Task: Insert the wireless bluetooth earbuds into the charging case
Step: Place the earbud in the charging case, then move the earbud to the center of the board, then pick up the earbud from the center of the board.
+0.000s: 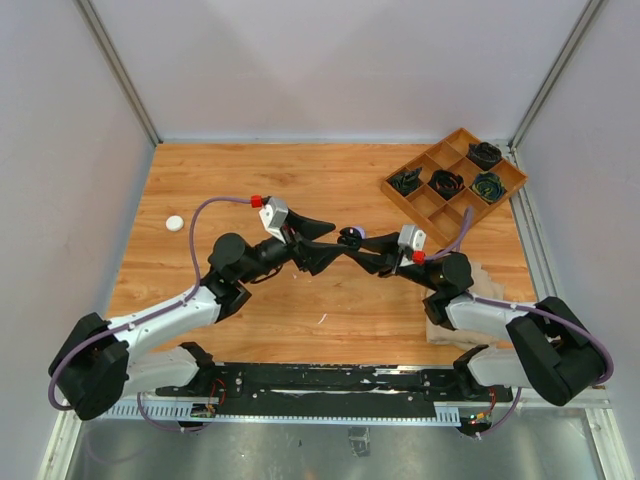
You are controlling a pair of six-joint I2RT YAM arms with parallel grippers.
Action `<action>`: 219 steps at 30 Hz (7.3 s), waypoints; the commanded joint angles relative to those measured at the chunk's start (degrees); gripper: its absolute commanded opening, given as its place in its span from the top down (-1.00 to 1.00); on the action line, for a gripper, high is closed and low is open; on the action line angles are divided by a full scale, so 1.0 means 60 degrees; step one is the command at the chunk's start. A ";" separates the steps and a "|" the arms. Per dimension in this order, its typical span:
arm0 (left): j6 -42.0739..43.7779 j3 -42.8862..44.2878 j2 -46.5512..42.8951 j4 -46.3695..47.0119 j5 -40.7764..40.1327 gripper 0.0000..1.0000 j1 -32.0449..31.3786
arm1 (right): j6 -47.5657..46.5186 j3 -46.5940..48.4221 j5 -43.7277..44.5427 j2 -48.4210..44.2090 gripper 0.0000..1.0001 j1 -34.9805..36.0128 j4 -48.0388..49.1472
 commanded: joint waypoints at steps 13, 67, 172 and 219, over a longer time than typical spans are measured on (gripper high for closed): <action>0.0486 0.0860 -0.1604 -0.5538 -0.3883 -0.65 0.0041 | -0.0631 -0.0434 0.0435 -0.0564 0.77 0.0102 -0.0672; -0.2645 0.0099 0.1548 -1.0197 -0.7511 0.10 0.5326 | -0.1011 -0.1264 0.0757 -0.0893 0.76 0.0118 -0.2295; 0.0750 0.5286 0.6498 -1.5439 -0.5302 0.24 0.1666 | -0.1117 -0.1087 0.0595 -0.0996 0.74 0.0125 -0.2854; 0.0825 0.1830 -0.0103 -0.6500 -0.1078 0.56 0.1321 | -0.2899 -0.0265 0.2287 -0.1630 0.76 0.0852 -0.4266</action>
